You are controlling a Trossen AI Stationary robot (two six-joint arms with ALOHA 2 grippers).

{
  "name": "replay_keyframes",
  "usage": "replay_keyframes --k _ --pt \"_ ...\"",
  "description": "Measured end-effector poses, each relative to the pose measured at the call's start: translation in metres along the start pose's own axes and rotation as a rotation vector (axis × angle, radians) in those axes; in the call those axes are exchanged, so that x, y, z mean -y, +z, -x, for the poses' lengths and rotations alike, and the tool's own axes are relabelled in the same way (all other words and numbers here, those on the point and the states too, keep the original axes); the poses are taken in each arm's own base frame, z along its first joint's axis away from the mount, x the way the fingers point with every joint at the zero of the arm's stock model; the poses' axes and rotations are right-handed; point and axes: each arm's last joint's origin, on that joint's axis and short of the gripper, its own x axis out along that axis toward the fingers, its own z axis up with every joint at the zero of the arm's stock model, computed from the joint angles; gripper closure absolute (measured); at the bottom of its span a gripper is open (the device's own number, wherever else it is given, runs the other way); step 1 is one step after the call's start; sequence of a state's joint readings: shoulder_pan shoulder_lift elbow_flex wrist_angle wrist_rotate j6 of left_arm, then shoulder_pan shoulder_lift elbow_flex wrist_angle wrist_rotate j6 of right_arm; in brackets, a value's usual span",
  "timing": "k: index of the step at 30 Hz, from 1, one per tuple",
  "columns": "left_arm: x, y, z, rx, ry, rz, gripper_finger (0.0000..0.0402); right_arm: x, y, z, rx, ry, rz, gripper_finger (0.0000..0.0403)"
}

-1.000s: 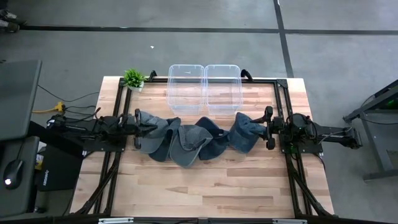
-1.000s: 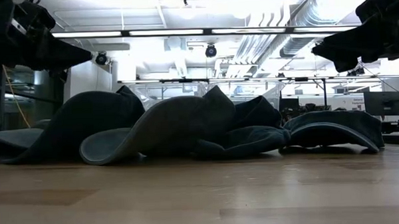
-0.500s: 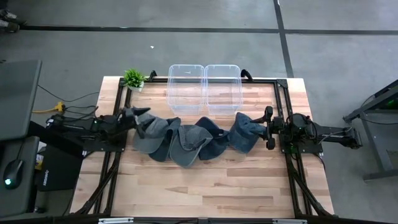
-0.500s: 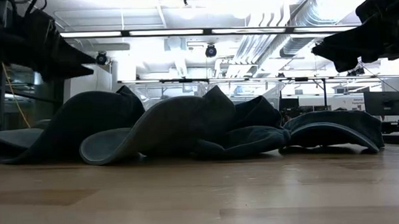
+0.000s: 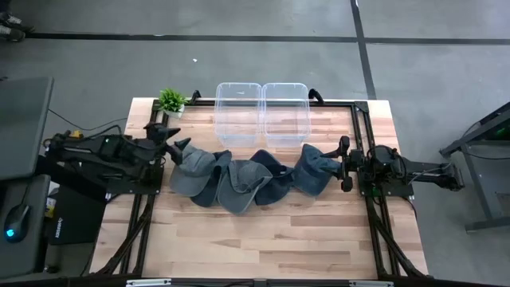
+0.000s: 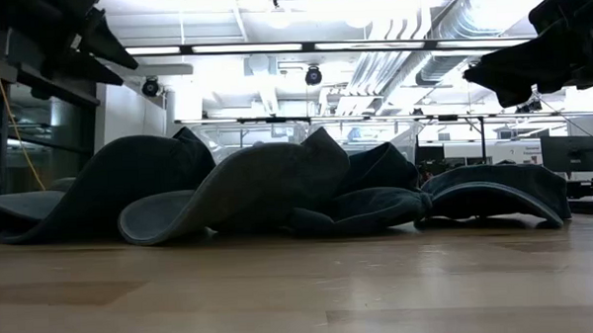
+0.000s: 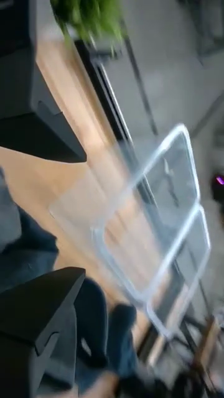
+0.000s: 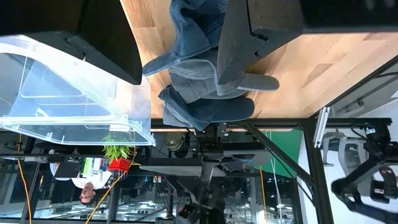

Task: Pick & Place hat
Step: Put the left gray cap into the left transparent bin

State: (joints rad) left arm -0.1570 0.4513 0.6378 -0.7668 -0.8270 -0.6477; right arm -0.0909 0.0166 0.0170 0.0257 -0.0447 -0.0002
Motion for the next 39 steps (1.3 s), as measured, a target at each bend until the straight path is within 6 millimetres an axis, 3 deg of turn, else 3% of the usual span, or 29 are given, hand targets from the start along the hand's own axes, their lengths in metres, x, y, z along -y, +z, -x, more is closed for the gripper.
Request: replay_keyframes --k 8,14,24,33,39 --pt "0.012 0.024 0.005 -0.265 0.228 0.002 0.0119 0.000 0.000 0.000 0.000 0.000 0.000 0.0198" --pt "0.018 0.024 0.000 -0.436 0.334 0.044 0.0119 0.000 0.000 0.000 0.000 0.000 0.000 0.0198" --pt "0.017 0.020 -0.036 -0.684 0.439 0.144 0.0101 0.000 0.000 0.000 0.000 0.000 0.000 0.0198" --pt "0.022 0.017 -0.082 -0.917 0.295 0.221 0.0081 0.000 0.000 0.000 0.000 0.000 0.000 0.0198" --pt "0.018 0.010 -0.103 -1.019 0.325 0.190 0.0080 0.000 0.000 0.000 0.000 0.000 0.000 0.0198"
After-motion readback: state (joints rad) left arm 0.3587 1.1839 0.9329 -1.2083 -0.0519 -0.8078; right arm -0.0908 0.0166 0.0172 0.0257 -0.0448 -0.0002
